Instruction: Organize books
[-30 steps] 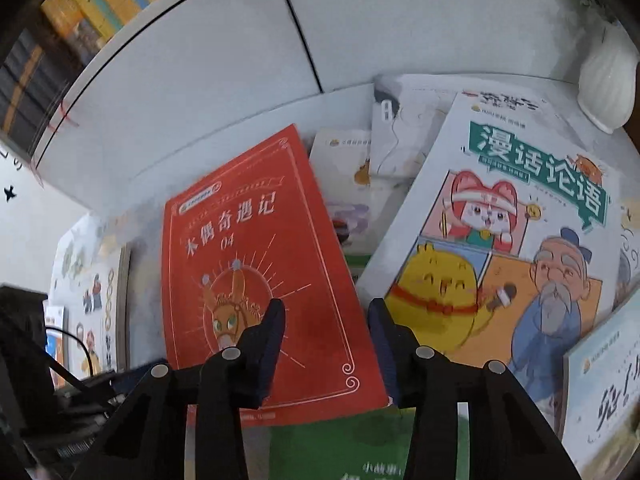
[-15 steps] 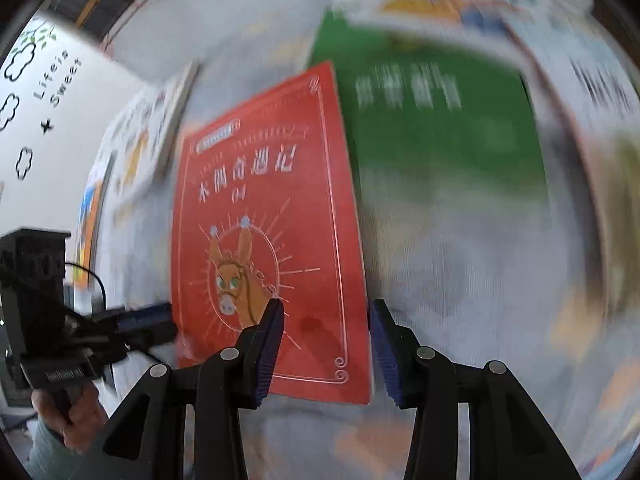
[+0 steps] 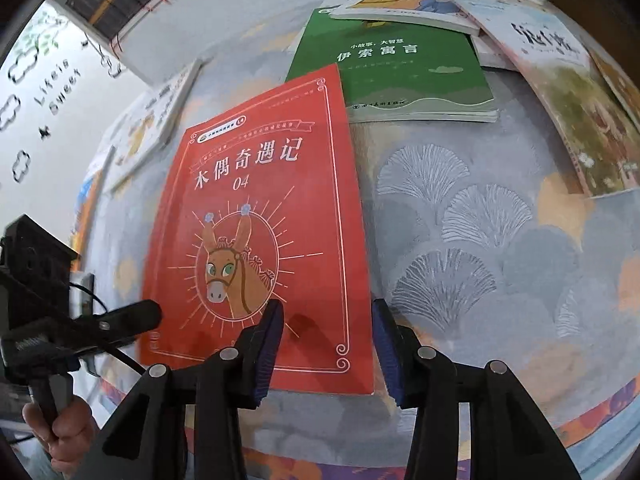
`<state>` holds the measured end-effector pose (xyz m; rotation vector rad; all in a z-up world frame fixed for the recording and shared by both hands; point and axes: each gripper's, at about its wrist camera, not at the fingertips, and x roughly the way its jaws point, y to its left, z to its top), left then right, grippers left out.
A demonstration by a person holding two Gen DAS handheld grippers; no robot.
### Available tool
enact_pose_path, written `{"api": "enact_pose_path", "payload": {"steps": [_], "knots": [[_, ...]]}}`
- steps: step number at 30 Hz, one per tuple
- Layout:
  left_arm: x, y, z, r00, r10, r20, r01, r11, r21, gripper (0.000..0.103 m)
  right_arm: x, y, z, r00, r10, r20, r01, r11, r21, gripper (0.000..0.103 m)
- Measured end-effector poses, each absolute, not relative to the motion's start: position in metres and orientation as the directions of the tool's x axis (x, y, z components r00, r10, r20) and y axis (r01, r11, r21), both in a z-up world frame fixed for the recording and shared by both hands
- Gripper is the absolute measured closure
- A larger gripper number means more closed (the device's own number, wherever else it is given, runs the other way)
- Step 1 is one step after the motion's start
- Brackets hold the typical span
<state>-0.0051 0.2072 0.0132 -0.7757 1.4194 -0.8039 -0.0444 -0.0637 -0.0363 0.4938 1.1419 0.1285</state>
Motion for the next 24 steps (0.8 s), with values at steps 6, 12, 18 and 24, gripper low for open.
{"api": "enact_pose_path", "payload": {"steps": [6,12,18,24], "knots": [[-0.012,0.184,0.032,0.072,-0.713,-0.697,0.116,0.701,-0.704,0.086,-0.061,-0.078,-0.044,0.435,0.456,-0.777,0.173,0.804,0.569,0.059],[-0.011,0.187,0.028,0.063,-0.729,-0.682,0.055,0.685,-0.727,0.09,-0.076,-0.091,-0.048,0.421,0.511,-0.749,0.187,0.759,0.623,0.059],[-0.003,0.2,0.01,0.026,-0.907,-0.421,-0.179,0.41,-0.894,0.091,-0.099,-0.119,-0.065,0.449,0.67,-0.591,0.252,0.539,0.804,0.054],[-0.005,0.197,0.02,0.014,-0.925,-0.381,-0.178,0.372,-0.911,0.091,-0.093,-0.124,-0.095,0.481,0.793,-0.374,0.28,0.266,0.922,0.041]]}}
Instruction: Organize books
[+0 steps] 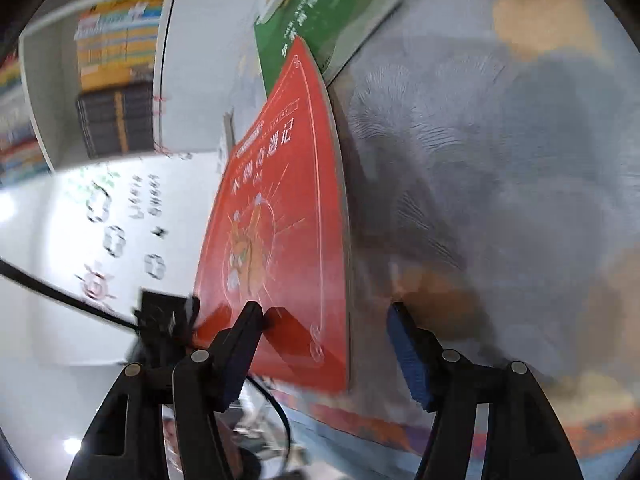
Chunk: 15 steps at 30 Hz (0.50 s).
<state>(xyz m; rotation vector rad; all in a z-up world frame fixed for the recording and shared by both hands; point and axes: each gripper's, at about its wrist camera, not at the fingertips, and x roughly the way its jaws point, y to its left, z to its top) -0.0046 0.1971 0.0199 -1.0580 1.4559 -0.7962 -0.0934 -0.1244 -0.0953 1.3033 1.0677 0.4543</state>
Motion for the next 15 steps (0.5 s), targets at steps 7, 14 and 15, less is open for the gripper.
{"api": "enact_pose_path", "payload": {"steps": [7,14,15], "knots": [[-0.007,0.188,0.041,0.002,-0.751,-0.66,0.036,0.66,-0.75,0.091,-0.076,-0.112,-0.062,0.476,0.731,-0.489,0.218,0.44,0.871,0.067],[-0.028,0.163,0.074,0.066,-0.613,-0.787,0.302,0.764,-0.57,0.09,-0.083,-0.053,0.004,0.457,0.415,-0.787,0.002,0.884,0.468,0.065],[-0.028,0.167,0.076,0.066,-0.627,-0.776,0.297,0.755,-0.584,0.09,-0.084,-0.054,0.005,0.458,0.409,-0.789,-0.008,0.89,0.456,0.065]]}}
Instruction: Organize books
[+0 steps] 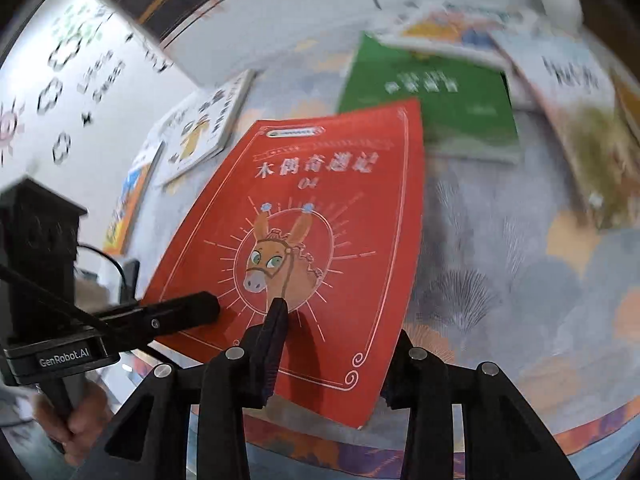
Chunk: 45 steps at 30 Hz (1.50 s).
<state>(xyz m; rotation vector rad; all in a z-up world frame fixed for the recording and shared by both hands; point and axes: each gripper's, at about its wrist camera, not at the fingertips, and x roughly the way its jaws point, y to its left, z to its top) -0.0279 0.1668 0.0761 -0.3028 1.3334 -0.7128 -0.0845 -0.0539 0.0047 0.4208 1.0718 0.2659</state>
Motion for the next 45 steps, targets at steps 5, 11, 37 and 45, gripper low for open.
{"api": "enact_pose_path", "payload": {"steps": [5,11,37,45], "knots": [[-0.028,0.179,0.097,0.098,-0.653,-0.751,0.347,0.73,-0.589,0.09,-0.085,-0.031,0.03,0.479,0.353,-0.804,-0.1,0.932,0.349,0.065],[-0.008,0.206,0.129,0.188,-0.689,-0.7,0.35,0.713,-0.607,0.087,-0.08,-0.012,0.076,0.549,0.302,-0.779,-0.21,0.952,0.221,0.064],[0.17,0.358,0.059,0.35,-0.425,-0.835,0.005,0.892,-0.452,0.08,0.178,0.126,0.038,0.393,0.394,-0.831,-0.274,0.913,0.303,0.061],[0.184,0.372,0.062,0.402,-0.336,-0.852,-0.044,0.922,-0.385,0.077,0.186,0.138,0.028,0.397,0.367,-0.842,-0.288,0.92,0.265,0.057]]}}
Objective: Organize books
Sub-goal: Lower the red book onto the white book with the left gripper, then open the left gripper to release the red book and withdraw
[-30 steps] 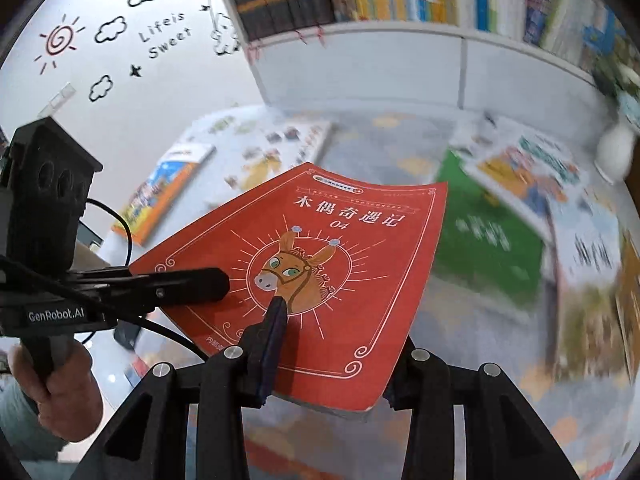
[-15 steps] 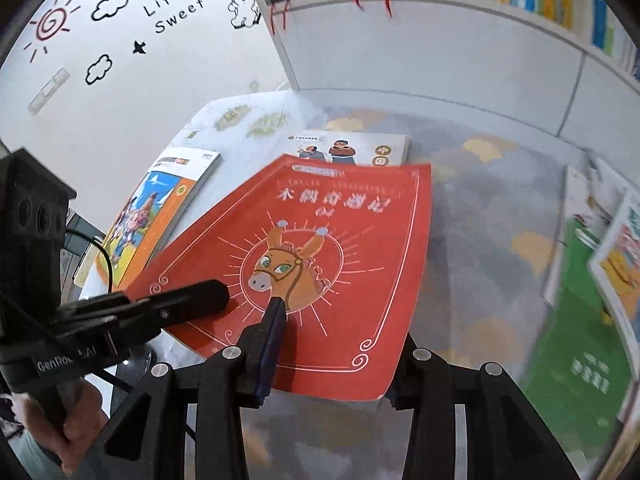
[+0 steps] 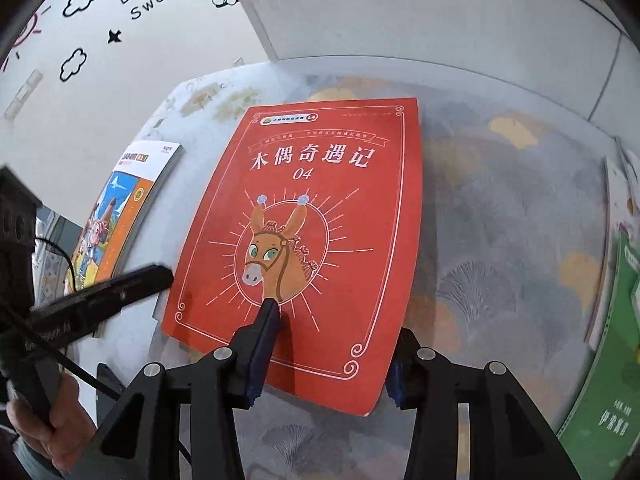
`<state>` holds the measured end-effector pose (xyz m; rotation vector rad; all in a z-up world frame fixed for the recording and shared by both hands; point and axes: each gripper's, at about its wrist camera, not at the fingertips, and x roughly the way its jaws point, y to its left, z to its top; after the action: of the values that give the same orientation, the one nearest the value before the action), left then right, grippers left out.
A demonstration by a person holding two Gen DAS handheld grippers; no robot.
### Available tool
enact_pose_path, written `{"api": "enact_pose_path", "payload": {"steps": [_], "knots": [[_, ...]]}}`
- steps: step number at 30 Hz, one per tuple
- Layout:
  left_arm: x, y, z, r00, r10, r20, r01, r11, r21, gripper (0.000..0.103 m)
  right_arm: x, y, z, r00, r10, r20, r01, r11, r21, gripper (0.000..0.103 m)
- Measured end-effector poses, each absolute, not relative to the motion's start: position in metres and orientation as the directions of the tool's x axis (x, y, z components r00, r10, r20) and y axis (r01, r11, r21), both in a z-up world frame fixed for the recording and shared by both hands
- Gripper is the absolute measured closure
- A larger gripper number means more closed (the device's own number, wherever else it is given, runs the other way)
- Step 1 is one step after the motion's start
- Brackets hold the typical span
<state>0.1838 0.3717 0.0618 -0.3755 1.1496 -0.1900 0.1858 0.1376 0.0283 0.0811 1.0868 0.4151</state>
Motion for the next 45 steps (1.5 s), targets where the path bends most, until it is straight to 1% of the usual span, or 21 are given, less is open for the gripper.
{"api": "enact_pose_path", "payload": {"steps": [2,4,7,9,12,13,17,21,24,26,30,34,37,39,40,42,45], "knots": [[0.197,0.373,0.06,0.4,-0.304,-0.865,-0.075,0.929,-0.362,0.077,0.183,0.14,0.028,0.391,0.371,-0.842,-0.302,0.916,0.263,0.054],[0.208,0.372,0.057,0.392,-0.282,-0.876,-0.096,0.934,-0.344,0.077,0.179,0.144,0.028,0.379,0.383,-0.843,-0.341,0.904,0.257,0.048],[0.219,0.366,0.052,0.381,-0.279,-0.882,-0.097,0.936,-0.338,0.077,0.173,0.139,0.027,0.37,0.365,-0.854,-0.388,0.896,0.215,0.046],[0.223,0.363,0.052,0.377,-0.289,-0.88,-0.094,0.933,-0.346,0.077,0.174,0.121,0.023,0.361,0.378,-0.853,-0.344,0.904,0.256,0.046],[0.228,0.356,0.052,0.376,-0.267,-0.887,-0.079,0.945,-0.318,0.072,0.186,0.096,0.01,0.34,0.421,-0.841,-0.25,0.902,0.351,0.046],[0.229,0.355,0.053,0.378,-0.261,-0.888,-0.073,0.948,-0.31,0.072,0.19,0.092,0.005,0.334,0.432,-0.838,-0.231,0.899,0.372,0.046],[0.235,0.354,0.051,0.369,-0.271,-0.889,-0.068,0.946,-0.316,0.071,0.203,0.089,0.004,0.324,0.505,-0.8,-0.195,0.863,0.466,0.043],[0.241,0.353,0.05,0.353,-0.276,-0.894,-0.067,0.946,-0.319,0.067,0.203,0.11,0.01,0.306,0.497,-0.812,-0.207,0.867,0.453,0.042],[0.242,0.349,0.051,0.349,-0.265,-0.899,-0.052,0.952,-0.301,0.066,0.191,0.132,0.016,0.33,0.411,-0.85,-0.229,0.908,0.35,0.042],[0.244,0.345,0.052,0.34,-0.257,-0.905,-0.042,0.957,-0.288,0.066,0.187,0.135,0.014,0.341,0.383,-0.858,-0.234,0.919,0.317,0.042],[0.243,0.335,0.051,0.319,-0.276,-0.907,-0.006,0.956,-0.293,0.066,0.19,0.123,0.015,0.334,0.385,-0.86,-0.205,0.921,0.333,0.042],[0.243,0.325,0.051,0.329,-0.246,-0.912,0.008,0.966,-0.258,0.065,0.202,0.114,0.012,0.321,0.387,-0.864,-0.179,0.921,0.346,0.042],[0.24,0.336,0.051,0.331,-0.283,-0.9,-0.036,0.95,-0.311,0.066,0.201,0.119,0.013,0.323,0.367,-0.873,-0.218,0.926,0.309,0.042],[0.231,0.341,0.058,0.345,-0.293,-0.892,-0.038,0.945,-0.325,0.066,0.197,0.113,0.012,0.303,0.4,-0.865,-0.205,0.914,0.351,0.043],[0.221,0.34,0.065,0.36,-0.294,-0.886,-0.019,0.947,-0.322,0.066,0.192,0.106,0.013,0.296,0.427,-0.854,-0.186,0.903,0.387,0.043],[0.207,0.334,0.078,0.37,-0.315,-0.874,0.024,0.944,-0.33,0.066,0.177,0.088,0.016,0.308,0.443,-0.842,-0.158,0.896,0.414,0.043],[0.178,0.306,0.096,0.354,-0.401,-0.845,0.116,0.915,-0.386,0.066,0.136,0.056,0.02,0.349,0.43,-0.833,-0.128,0.902,0.412,0.043]]}}
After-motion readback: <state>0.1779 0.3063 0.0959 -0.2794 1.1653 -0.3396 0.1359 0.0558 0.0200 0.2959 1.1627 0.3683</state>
